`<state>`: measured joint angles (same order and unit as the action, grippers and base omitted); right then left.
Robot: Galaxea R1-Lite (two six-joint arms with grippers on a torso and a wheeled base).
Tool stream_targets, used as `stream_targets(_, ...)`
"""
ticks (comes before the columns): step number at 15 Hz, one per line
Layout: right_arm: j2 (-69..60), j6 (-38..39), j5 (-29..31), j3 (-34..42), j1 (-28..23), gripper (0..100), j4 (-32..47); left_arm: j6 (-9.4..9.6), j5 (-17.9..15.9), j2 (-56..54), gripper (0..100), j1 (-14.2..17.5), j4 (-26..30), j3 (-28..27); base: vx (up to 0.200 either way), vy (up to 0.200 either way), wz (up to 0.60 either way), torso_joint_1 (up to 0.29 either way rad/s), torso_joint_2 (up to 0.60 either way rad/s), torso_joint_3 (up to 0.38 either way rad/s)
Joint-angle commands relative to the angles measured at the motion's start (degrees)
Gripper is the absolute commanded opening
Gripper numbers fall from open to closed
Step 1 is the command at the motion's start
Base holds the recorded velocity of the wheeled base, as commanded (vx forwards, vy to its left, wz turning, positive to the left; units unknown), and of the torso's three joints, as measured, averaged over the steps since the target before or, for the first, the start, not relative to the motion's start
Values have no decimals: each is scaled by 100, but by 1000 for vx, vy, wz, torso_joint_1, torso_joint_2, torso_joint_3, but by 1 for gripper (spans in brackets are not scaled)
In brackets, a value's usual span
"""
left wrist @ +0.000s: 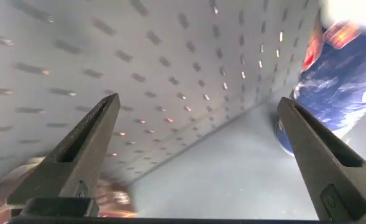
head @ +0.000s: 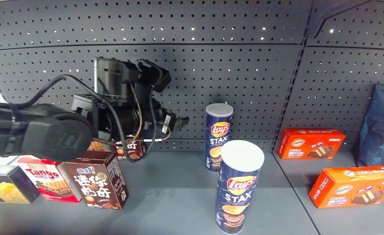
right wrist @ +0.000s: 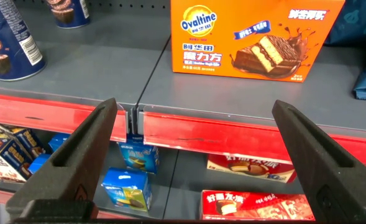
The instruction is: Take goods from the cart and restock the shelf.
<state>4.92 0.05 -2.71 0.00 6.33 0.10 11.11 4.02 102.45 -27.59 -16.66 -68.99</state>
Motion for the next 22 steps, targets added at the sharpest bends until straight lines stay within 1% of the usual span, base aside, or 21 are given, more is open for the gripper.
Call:
stream_targets(1,8,-5,-2,0,0,100,-1,14,222,-955,100,-45,14,509,0,0,0,0,0,0)
stream_targets(3,8,-5,-2,0,0,100,-1,14,266,-1394,100,-71,14,843,0,0,0,0,0,0)
stream_targets(5,8,4,-2,0,0,100,-1,23,257,-2203,100,-107,14,1405,0,0,0,0,0,0)
stream_targets(8,17,-5,-19,0,0,100,-1,23,257,-3486,100,-344,14,2548,0,0,0,0,0,0)
stream_targets(9,8,-5,-28,0,0,100,-1,23,257,-3838,100,-344,14,2988,0,0,0,0,0,0)
stream_targets(10,8,-5,-28,0,0,100,-1,23,257,-4093,100,-344,14,3260,0,0,0,0,0,0)
stream_targets(11,8,-5,-2,0,-9,100,-1,14,257,-4216,100,-344,14,3383,0,0,0,0,0,0)
stream_targets(13,0,-40,25,0,-9,100,-1,14,266,-4330,100,-300,5,3462,0,0,0,0,0,0)
stream_targets(14,606,21,227,-1239,-61,100,52,14,257,-4356,100,-300,14,3471,0,0,0,0,0,0)
stream_targets(15,1968,241,306,-2487,-35,100,245,14,257,-4348,100,-300,14,3480,0,0,0,0,0,0)
stream_targets(16,2461,276,165,-3032,44,100,289,6,248,-4339,100,-309,-21,3462,0,0,0,0,0,0)
stream_targets(18,2979,-66,-318,-3173,334,100,271,14,222,-4286,100,-317,-39,3436,0,0,0,0,0,0)
stream_targets(19,3331,-146,-345,-3155,448,100,201,14,222,-4277,100,-326,-21,3445,0,0,0,0,0,0)
stream_targets(20,3911,-128,-362,-3103,738,100,-19,14,213,-4260,100,-335,-12,3436,0,0,0,0,0,0)
stream_targets(21,4526,-128,-336,-2944,1318,100,-414,14,222,-4224,100,-326,-21,3436,0,0,0,0,0,0)
stream_targets(22,4930,-146,-327,-2909,1652,100,-704,14,222,-4181,100,-317,-39,3418,0,0,0,0,0,0)
